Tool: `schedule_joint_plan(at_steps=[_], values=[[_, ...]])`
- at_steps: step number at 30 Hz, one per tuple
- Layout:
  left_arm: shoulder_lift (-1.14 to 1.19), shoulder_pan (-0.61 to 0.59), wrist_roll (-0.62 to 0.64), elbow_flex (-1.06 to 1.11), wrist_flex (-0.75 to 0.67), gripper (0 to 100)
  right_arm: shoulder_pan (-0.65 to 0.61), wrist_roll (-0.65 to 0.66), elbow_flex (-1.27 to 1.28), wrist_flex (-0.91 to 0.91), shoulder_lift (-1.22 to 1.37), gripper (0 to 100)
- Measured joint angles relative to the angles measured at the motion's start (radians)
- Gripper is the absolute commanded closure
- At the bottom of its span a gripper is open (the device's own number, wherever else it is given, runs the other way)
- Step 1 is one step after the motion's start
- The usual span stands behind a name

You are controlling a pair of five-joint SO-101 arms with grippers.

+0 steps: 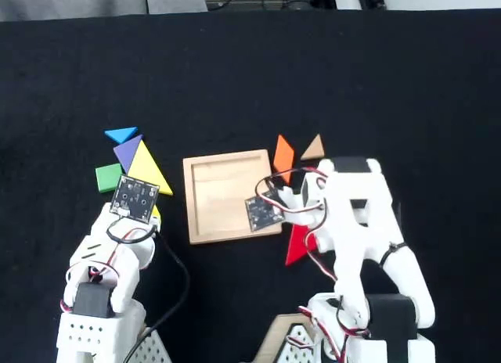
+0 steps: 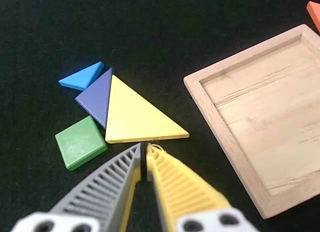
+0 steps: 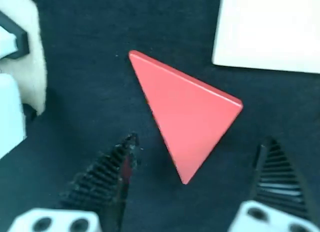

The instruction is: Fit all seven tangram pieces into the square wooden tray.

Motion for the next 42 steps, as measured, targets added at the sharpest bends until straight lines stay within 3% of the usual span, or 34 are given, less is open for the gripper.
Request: schedule_joint_plan(at_steps=[7, 14, 35, 38, 42], values=[[0.000, 0.000, 0.000, 0.000, 0.000, 97, -0.066, 0.002, 0.055, -0.048, -0.002, 62.2], [0.000, 0.000, 0.000, 0.000, 0.000, 97, -0.074, 0.002, 0.121, -0.244, 0.034, 62.2], [0.000, 0.000, 0.000, 0.000, 0.000, 97, -0.046, 0.002, 0.061, -0.172, 0.138, 62.9], [0.000, 0.000, 0.000, 0.000, 0.000, 97, -0.046, 0.002, 0.060, -0.167, 0.138, 68.2], [0.000, 0.000, -0.002, 0.000, 0.000, 97, -0.049, 0.002, 0.057, -0.166, 0.137, 82.4]])
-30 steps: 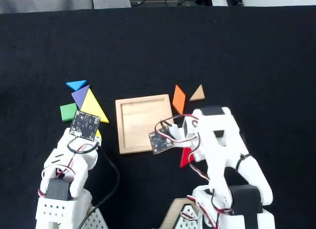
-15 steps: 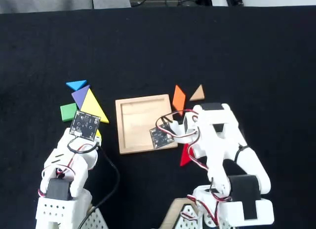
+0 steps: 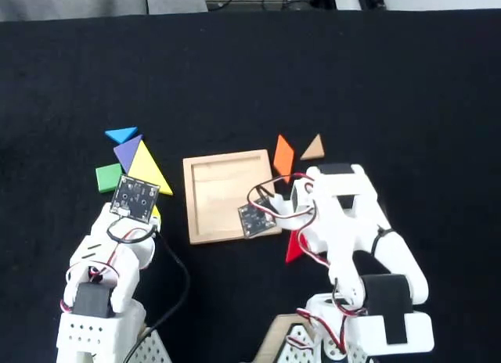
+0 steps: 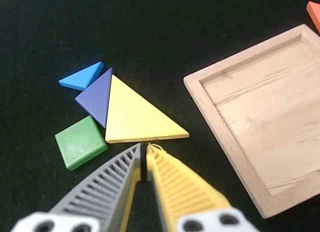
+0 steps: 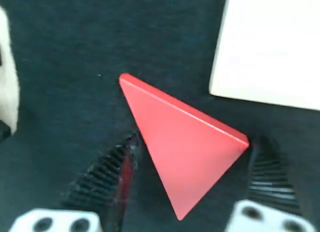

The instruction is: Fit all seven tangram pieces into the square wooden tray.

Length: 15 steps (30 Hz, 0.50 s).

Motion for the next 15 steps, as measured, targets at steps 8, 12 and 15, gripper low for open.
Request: schedule_joint_plan(at_steps=[8, 12, 15], values=[[0.000, 0.002, 0.000, 0.000, 0.000, 97, 0.000, 0.000, -0.018, 0.002, -0.003, 87.3], [0.000, 0.002, 0.000, 0.000, 0.000, 97, 0.000, 0.000, -0.015, 0.005, -0.003, 76.3], [0.000, 0.002, 0.000, 0.000, 0.000, 97, 0.000, -0.018, 0.000, 0.014, -0.023, 69.1]])
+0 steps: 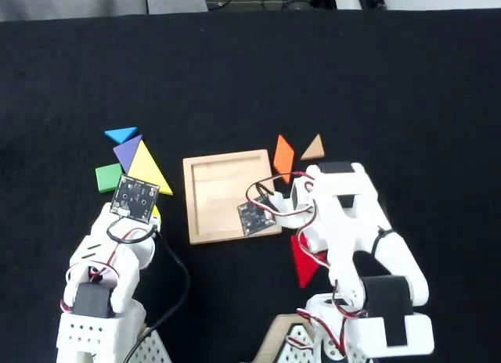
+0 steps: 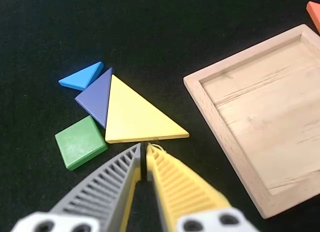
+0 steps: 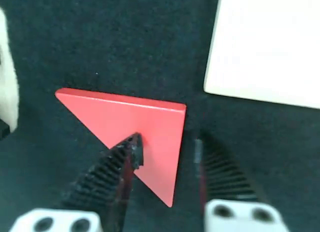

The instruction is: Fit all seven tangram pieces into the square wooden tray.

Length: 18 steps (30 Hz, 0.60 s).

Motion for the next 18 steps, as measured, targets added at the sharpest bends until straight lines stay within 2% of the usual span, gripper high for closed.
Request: schedule_joint_plan(at_steps=[2, 5, 7, 10, 12, 18], values=[[0.000, 0.000, 0.000, 0.000, 0.000, 97, 0.003, -0.009, 0.003, 0.018, -0.038, 69.1], [0.000, 0.000, 0.000, 0.000, 0.000, 97, 0.003, -0.012, 0.003, 0.114, -0.164, 74.6], [0.000, 0.000, 0.000, 0.000, 0.000, 97, 0.003, -0.012, 0.000, 0.186, -0.276, 82.0], [0.000, 0.000, 0.000, 0.000, 0.000, 97, 0.005, -0.015, 0.011, 0.227, -0.459, 99.1], [0.000, 0.000, 0.000, 0.000, 0.000, 97, 0.005, -0.015, 0.069, 0.242, -0.572, 96.2], [0.000, 0.000, 0.000, 0.000, 0.000, 97, 0.002, -0.068, 0.255, 0.249, -0.729, 98.8]])
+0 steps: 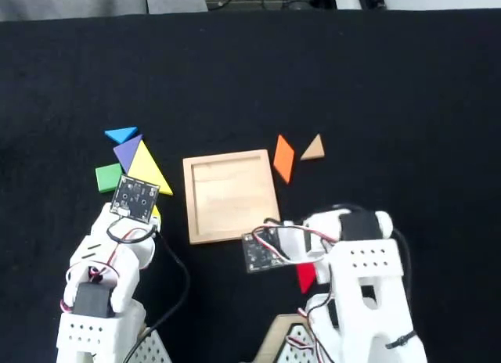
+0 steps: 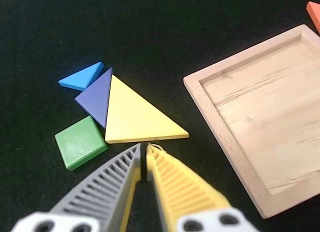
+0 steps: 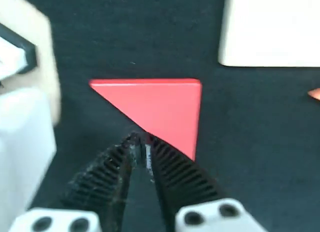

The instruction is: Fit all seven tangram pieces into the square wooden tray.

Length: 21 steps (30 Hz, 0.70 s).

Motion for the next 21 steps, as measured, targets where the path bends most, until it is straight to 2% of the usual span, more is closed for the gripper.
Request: schedule_joint_plan(at_steps=[6, 10, 16, 21], values=[[0.000, 0.000, 0.000, 0.000, 0.000, 97, 0.003, -0.043, 0.005, 0.002, 0.087, 98.8], [0.000, 0.000, 0.000, 0.000, 0.000, 97, 0.006, -0.048, -0.018, 0.014, 0.288, 98.8], [0.000, 0.000, 0.000, 0.000, 0.000, 97, 0.106, -0.052, -0.244, 0.107, 0.628, 98.8], [0.000, 0.000, 0.000, 0.000, 0.000, 97, 0.071, -0.041, -0.288, 0.109, 0.770, 98.8]])
